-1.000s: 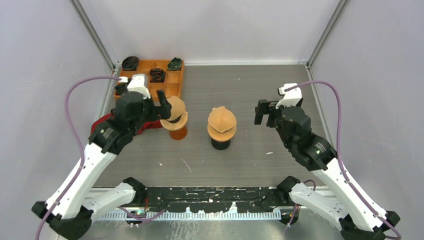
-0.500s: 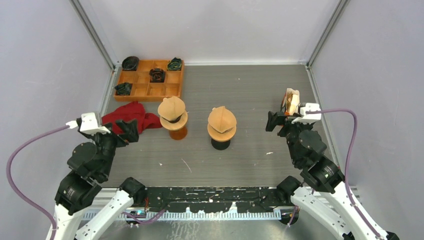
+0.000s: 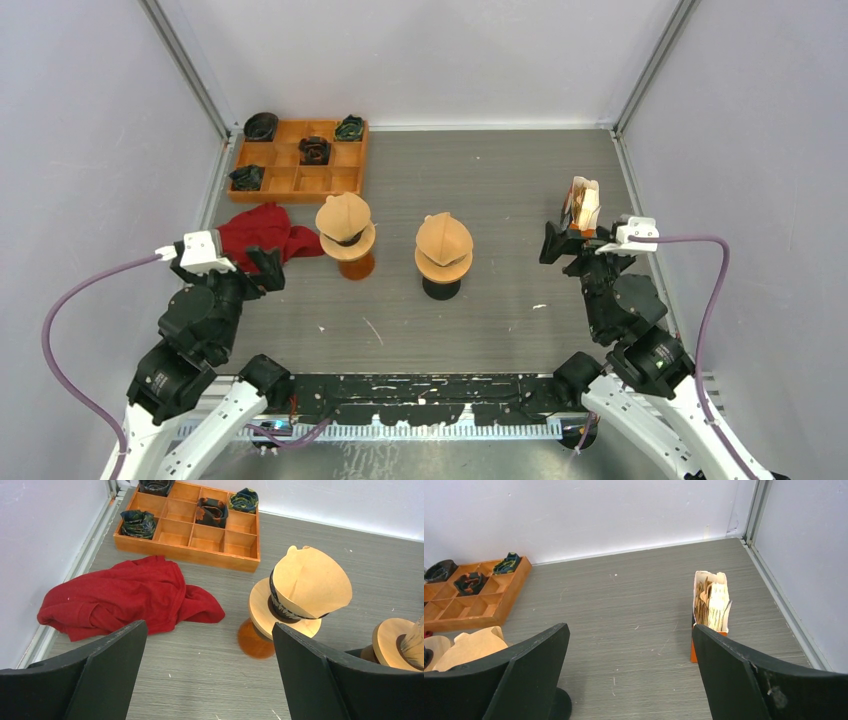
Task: Place the coffee filter in the dripper
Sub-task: Reset both arms
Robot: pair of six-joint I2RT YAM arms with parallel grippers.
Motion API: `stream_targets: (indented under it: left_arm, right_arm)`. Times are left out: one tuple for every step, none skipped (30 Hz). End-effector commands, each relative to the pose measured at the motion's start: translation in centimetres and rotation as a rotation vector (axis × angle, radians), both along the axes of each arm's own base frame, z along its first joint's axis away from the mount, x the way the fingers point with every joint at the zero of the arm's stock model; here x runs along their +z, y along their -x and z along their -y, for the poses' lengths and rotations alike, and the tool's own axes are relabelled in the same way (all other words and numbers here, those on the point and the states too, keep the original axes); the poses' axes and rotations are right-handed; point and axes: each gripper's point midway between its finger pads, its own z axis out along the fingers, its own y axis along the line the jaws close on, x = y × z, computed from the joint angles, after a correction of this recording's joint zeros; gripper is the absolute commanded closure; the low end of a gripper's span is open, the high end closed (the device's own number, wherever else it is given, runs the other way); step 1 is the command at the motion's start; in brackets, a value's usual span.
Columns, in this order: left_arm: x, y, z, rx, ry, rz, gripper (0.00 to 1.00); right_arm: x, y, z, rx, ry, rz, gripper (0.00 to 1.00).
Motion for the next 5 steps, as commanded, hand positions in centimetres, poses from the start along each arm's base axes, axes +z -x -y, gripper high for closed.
stream_targets:
  left_arm:
    - [1.67, -0.08, -0.73, 0.039, 0.022, 0.066, 0.01]
    - [1.61, -0.07, -0.74, 0.040, 0.021, 0.064, 0.01]
    - [1.61, -0.06, -0.82, 0.044, 0.021, 0.065, 0.01]
    - [1.62, -0.05, -0.85, 0.045, 0.020, 0.066, 0.01]
    - [1.57, -0.08, -0.83, 0.045, 0.019, 0.064, 0.01]
  right_arm:
    - [1.86, 0.20, 0.50, -0.017, -0.035, 0.067, 0.00]
    - [1.90, 0.20, 0.41, -0.010, -0.031, 0.068, 0.00]
    - [1.95, 0.23, 0.32, -0.004, -0.028, 0.069, 0.00]
    - [1.95, 0.22, 0.29, -0.002, -0.027, 0.069, 0.00]
    - [1.96, 0.23, 0.28, -0.002, -0.026, 0.069, 0.00]
